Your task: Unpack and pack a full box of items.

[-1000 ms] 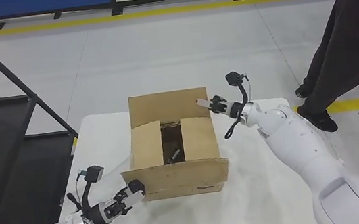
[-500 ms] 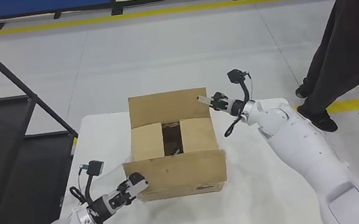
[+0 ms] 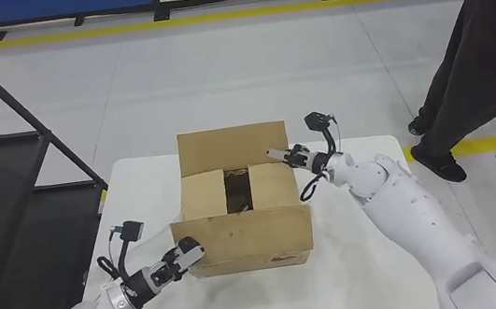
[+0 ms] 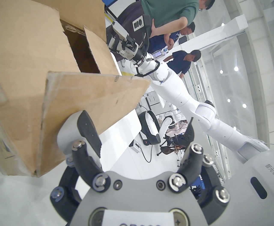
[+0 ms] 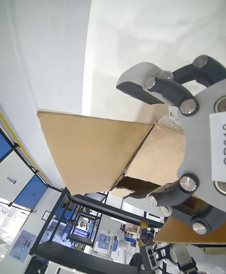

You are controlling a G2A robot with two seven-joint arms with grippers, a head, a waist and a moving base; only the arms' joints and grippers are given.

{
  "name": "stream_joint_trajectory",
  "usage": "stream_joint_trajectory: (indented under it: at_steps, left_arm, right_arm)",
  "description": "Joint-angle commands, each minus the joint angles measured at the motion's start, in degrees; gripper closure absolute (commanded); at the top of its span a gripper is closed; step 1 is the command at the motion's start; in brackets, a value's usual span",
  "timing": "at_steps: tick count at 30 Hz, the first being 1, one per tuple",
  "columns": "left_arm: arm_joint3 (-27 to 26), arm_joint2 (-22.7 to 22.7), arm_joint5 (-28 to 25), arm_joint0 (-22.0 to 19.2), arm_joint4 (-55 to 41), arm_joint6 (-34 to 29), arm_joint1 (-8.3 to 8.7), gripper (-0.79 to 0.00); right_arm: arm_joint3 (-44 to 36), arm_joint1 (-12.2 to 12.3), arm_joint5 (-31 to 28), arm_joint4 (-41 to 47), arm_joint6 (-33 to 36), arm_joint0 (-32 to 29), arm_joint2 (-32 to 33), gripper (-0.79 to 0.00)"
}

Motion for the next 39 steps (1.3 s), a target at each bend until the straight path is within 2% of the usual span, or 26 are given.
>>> stream_joint_trajectory:
  at_steps: [1,5,18,24,32,35,39]
  left_arm:
    - [-0.1,0.1,0.0,0.0,0.0,0.1,0.01,-0.785]
    - [-0.2,0.5,0.0,0.2,0.2,0.1,0.0,-0.785]
    - [0.1,1.6,0.4,-0.4,1.7,1.0,-0.04,-0.785]
    - [-0.5,2.4,3.4,-0.6,6.8,5.1,-0.18,-0.785]
    - [-2.1,4.9,6.8,-1.2,13.1,11.3,-0.68,-0.785]
    - [-2.6,5.8,7.4,-1.5,14.3,12.8,-0.88,-0.785]
    - [-2.8,6.8,7.7,-1.8,14.8,13.8,-1.11,-0.785]
  right_arm:
    - [0.2,0.0,-1.2,-0.2,-1.2,0.2,0.4,-0.785]
    - [0.1,0.2,-4.8,-0.1,-1.7,0.0,1.2,-0.785]
    - [-2.7,2.1,-14.2,5.1,7.1,-0.6,5.8,-0.785]
    - [-6.8,3.8,-16.0,8.9,15.4,-1.8,8.4,-0.785]
    - [-17.7,6.8,-9.1,12.9,28.3,-4.7,12.3,-0.785]
    - [-23.4,8.1,-2.3,14.3,33.6,-6.8,14.0,-0.785]
    - [-30.6,9.4,9.8,14.8,38.1,-9.7,15.9,-0.785]
